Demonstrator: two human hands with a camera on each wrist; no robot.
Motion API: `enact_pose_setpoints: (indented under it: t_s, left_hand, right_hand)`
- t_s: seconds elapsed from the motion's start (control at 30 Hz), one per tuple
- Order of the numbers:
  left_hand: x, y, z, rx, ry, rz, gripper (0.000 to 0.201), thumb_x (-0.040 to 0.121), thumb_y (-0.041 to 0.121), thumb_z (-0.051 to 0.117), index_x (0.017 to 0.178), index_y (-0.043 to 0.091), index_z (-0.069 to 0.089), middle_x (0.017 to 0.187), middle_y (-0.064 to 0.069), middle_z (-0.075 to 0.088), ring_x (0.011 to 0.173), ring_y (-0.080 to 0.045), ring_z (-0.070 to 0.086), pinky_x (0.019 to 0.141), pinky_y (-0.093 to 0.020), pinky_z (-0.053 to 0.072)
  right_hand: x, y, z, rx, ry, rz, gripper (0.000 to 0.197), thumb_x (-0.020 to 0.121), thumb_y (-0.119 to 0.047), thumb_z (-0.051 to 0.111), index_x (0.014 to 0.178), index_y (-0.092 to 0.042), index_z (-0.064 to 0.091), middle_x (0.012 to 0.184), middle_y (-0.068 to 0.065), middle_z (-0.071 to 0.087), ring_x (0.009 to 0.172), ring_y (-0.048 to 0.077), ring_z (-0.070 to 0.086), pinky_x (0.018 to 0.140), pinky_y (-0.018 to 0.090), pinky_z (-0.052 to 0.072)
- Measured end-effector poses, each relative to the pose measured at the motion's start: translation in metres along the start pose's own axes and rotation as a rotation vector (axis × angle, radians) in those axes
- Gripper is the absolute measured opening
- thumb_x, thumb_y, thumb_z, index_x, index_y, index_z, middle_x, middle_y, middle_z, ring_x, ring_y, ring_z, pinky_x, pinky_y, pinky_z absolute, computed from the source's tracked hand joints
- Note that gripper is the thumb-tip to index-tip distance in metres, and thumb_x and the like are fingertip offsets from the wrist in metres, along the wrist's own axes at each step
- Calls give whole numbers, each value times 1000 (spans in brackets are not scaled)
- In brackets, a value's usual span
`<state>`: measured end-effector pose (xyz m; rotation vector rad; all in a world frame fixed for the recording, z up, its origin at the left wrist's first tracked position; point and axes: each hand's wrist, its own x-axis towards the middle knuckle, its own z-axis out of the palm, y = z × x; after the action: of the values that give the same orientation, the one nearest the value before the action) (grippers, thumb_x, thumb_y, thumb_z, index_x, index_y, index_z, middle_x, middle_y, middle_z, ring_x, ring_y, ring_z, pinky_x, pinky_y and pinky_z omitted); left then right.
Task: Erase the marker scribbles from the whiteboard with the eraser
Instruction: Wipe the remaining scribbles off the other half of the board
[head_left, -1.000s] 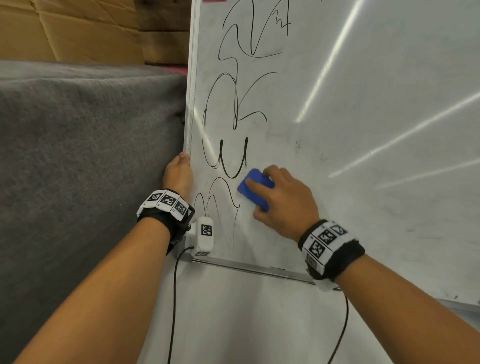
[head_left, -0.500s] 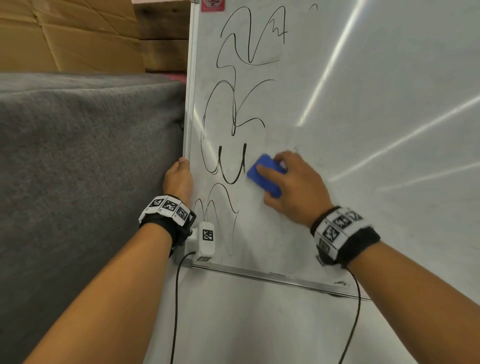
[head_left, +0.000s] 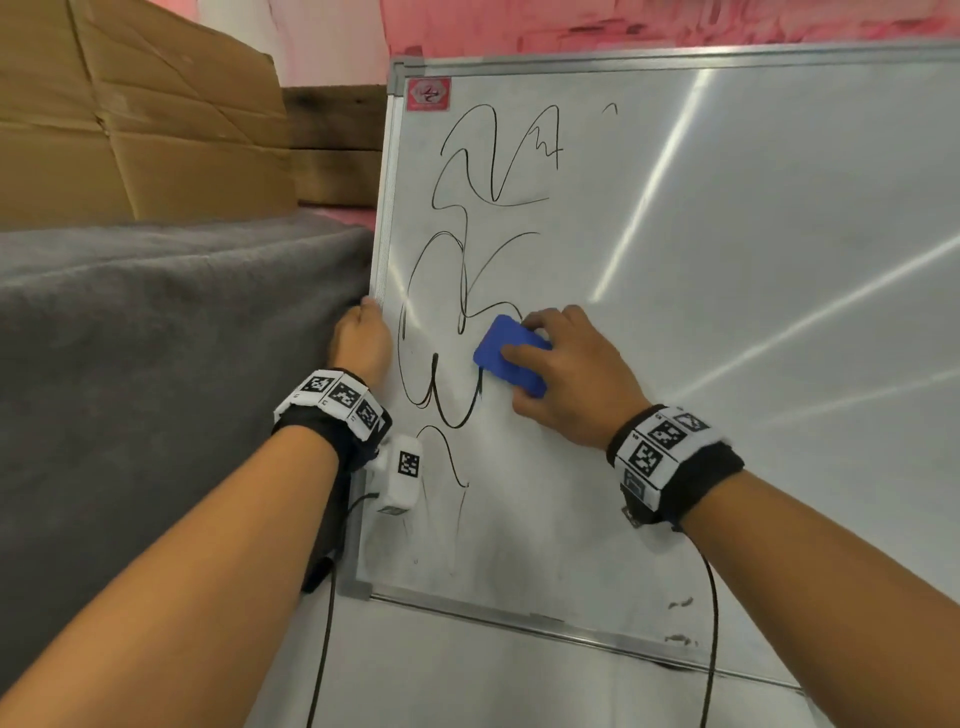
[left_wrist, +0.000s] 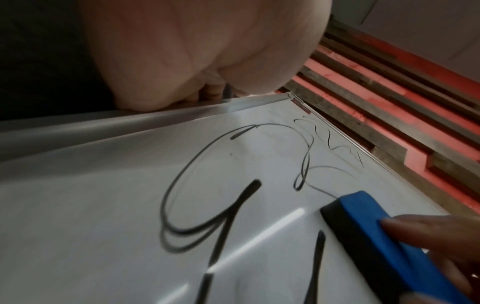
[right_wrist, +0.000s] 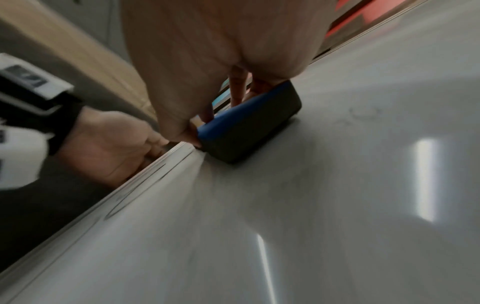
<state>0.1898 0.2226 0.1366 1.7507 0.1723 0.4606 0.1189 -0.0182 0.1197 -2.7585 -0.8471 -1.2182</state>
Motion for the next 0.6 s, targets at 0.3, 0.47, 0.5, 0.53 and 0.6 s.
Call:
enact_pose_setpoints:
  t_s: [0.3,0.47,0.5,0.53,0.6]
  left_hand:
    - [23,37,2,-87,-62,29,51,101,35,28,131,3,55,135,-17,57,122,-35,52,109,-41,38]
    - [33,31,7,-146,-55,-22,58,94,46,29,130,12,58,131,-10,60,120,-31,56,109,-47,40]
    - [33,32,6,-140,-57,-31,58,96,45,28,131,12,58,133,-10,60,121,-31,56,109,-47,40]
    - [32,34,5,-138,-62,-46,59,96,47,27,132,12,58,135,-10,59,122,-31,55,110,-46,39]
    - [31,38,5,-145,-63,-87,63,96,51,26,135,12,56,137,-11,58,125,-33,54,111,-46,38]
  right_hand:
    - [2,-1,-1,21,-11,-28,33,73,-26,75,104,-13,71,116,15,58,93,34,53,66,38,53]
    - [33,26,-21,30,104,98,39,73,-29,76,109,-14,72,117,17,58,98,39,53,73,44,53]
    - [47,31,-27,46,155,152,39,75,-29,76,111,-14,71,118,17,57,101,39,52,77,44,53]
    - [59,35,-32,55,186,198,39,77,-30,75,112,-14,71,120,17,56,104,38,51,80,42,51]
    - [78,38,-36,59,207,255,38,81,-31,72,115,-14,70,123,15,54,108,35,48,81,38,48]
